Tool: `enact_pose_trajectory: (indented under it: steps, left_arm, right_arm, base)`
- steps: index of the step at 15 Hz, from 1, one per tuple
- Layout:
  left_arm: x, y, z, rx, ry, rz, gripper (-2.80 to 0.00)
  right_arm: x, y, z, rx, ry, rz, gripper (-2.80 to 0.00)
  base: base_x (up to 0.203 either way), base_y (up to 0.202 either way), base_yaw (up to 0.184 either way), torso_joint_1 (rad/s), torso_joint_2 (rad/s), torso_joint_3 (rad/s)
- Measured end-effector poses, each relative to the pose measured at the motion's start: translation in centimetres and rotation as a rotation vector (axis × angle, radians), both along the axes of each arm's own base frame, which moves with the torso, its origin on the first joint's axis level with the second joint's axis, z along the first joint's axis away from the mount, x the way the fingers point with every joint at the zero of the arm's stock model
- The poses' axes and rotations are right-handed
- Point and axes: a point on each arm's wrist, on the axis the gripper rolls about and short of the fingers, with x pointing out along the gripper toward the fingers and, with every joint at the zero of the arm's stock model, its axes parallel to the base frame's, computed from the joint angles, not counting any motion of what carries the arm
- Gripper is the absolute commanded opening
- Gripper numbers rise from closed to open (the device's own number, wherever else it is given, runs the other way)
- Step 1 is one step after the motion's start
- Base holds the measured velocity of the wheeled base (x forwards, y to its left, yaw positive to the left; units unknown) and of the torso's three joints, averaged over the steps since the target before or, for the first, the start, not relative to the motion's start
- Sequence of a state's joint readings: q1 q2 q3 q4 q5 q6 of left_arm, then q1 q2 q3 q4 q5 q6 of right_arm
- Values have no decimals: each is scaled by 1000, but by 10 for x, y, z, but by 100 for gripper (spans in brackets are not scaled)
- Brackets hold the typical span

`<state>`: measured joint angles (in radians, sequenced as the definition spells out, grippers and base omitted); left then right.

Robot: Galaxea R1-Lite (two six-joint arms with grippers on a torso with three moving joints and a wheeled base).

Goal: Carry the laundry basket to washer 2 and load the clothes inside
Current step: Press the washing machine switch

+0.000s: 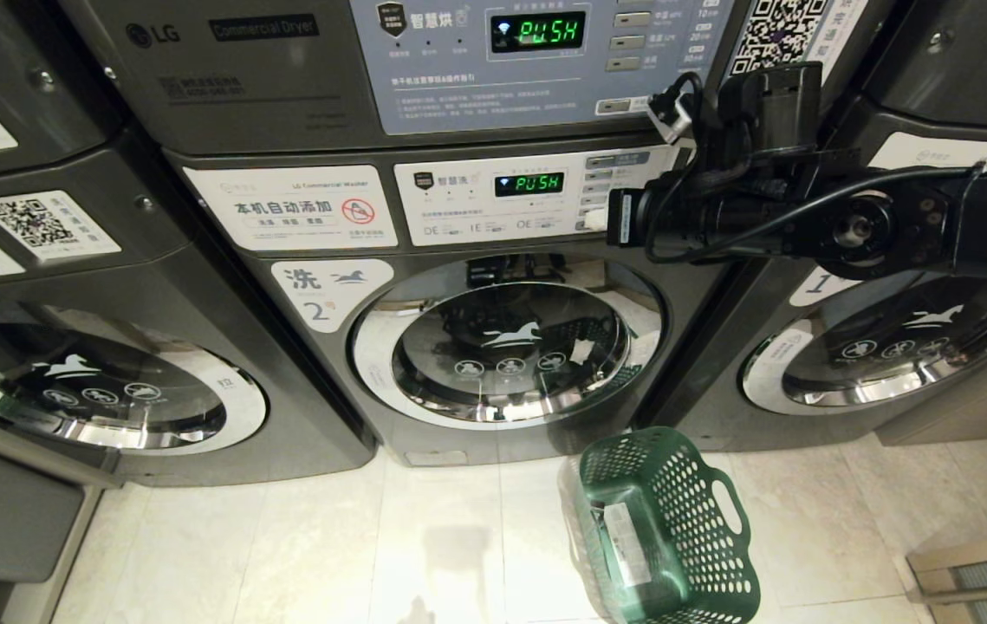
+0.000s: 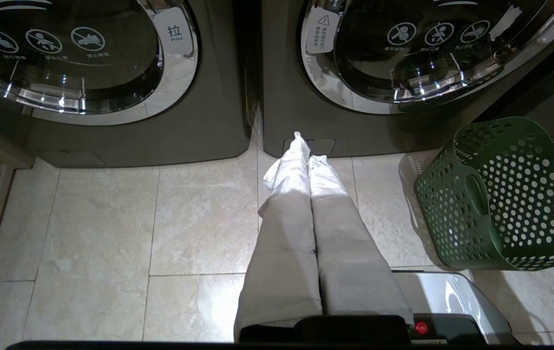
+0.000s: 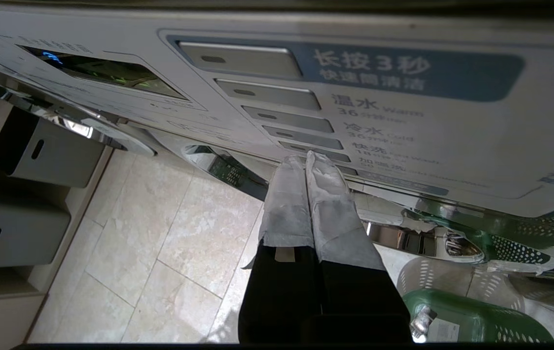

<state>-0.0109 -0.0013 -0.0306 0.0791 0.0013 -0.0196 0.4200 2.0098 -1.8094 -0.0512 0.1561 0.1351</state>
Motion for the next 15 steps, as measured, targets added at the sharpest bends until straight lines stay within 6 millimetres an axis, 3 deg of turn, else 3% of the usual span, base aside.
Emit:
enact_pose_trajectory:
  steps: [15]
  left_arm:
    - [0,0,0,0,0,0,-280]
  right_arm:
    - [8,4,-6,-19,-3,-100,-280]
  base:
    - [0,0,0,0,0,0]
